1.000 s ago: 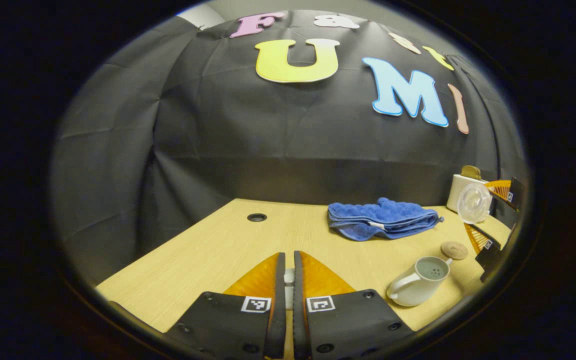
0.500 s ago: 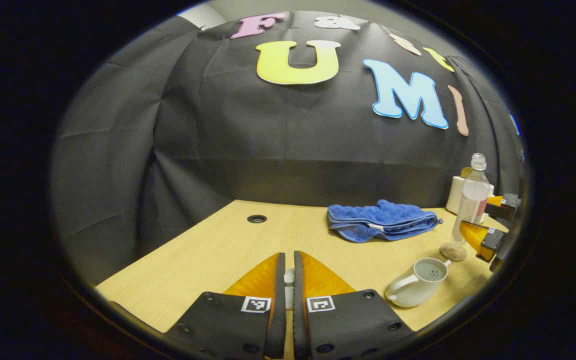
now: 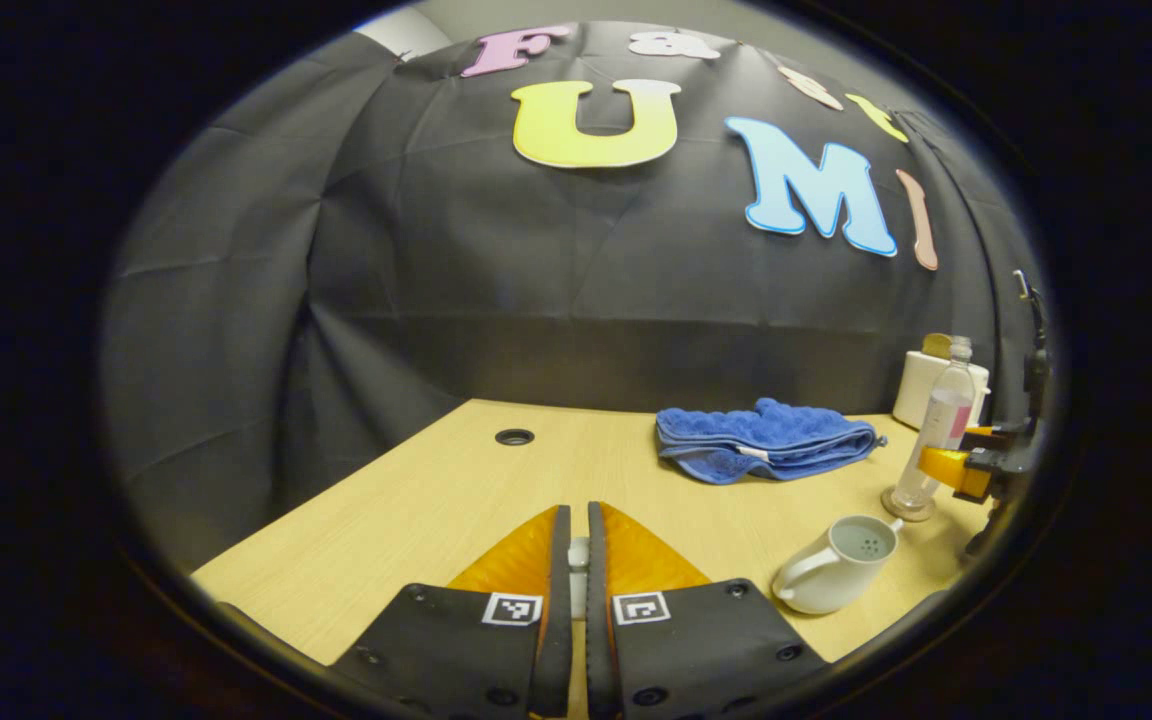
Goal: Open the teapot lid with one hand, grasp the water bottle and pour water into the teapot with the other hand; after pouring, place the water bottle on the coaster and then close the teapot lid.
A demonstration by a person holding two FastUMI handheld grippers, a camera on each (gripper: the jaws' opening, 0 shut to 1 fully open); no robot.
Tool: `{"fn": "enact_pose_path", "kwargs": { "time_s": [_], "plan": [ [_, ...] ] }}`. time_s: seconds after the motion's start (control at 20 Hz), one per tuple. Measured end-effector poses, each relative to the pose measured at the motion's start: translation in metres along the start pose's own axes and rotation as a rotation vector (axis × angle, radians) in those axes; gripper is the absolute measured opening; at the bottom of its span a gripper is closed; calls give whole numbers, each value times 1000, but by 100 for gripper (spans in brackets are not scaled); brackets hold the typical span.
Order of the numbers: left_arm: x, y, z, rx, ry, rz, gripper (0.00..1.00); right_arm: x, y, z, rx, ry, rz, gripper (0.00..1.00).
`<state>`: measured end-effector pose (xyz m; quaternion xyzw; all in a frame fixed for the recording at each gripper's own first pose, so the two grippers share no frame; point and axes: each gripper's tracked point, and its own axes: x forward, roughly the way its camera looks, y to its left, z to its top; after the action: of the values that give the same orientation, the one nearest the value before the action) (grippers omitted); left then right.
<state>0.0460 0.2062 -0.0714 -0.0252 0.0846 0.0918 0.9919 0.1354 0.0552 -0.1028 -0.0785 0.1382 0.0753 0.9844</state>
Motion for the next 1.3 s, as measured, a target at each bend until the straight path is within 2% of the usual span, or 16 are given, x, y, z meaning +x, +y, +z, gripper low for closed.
{"fn": "enact_pose_path", "kwargs": {
  "time_s": [0.15, 0.35, 0.55, 0.6, 0.65, 0.85, 1.15, 1.3],
  "plan": [
    [2, 0, -1, 1, 3, 3, 12, 2, -3, -3, 46, 4, 12, 77],
    [3, -1, -3, 2, 13, -2, 12, 1, -4, -3, 23, 7, 8, 78],
    [3, -3, -3, -2, 13, -15, 12, -1, -5, -4, 28, -2, 10, 81],
    [2, -4, -2, -3, 10, -19, 12, -3, -7, 0, 27, -18, 5, 86],
    [1, -5, -2, -2, 6, -22, 12, -5, -9, 4, 25, -38, -3, 92],
    [0, -16, 0, 6, -3, -41, 12, -20, -16, 14, 16, -93, -37, 92],
    [-9, -39, 12, 17, -48, -90, 12, -67, -29, 18, 43, -201, -131, 92],
    [-12, -57, 17, 8, -72, -120, 12, -84, -24, 14, 60, -224, -138, 92]
  ]
}}
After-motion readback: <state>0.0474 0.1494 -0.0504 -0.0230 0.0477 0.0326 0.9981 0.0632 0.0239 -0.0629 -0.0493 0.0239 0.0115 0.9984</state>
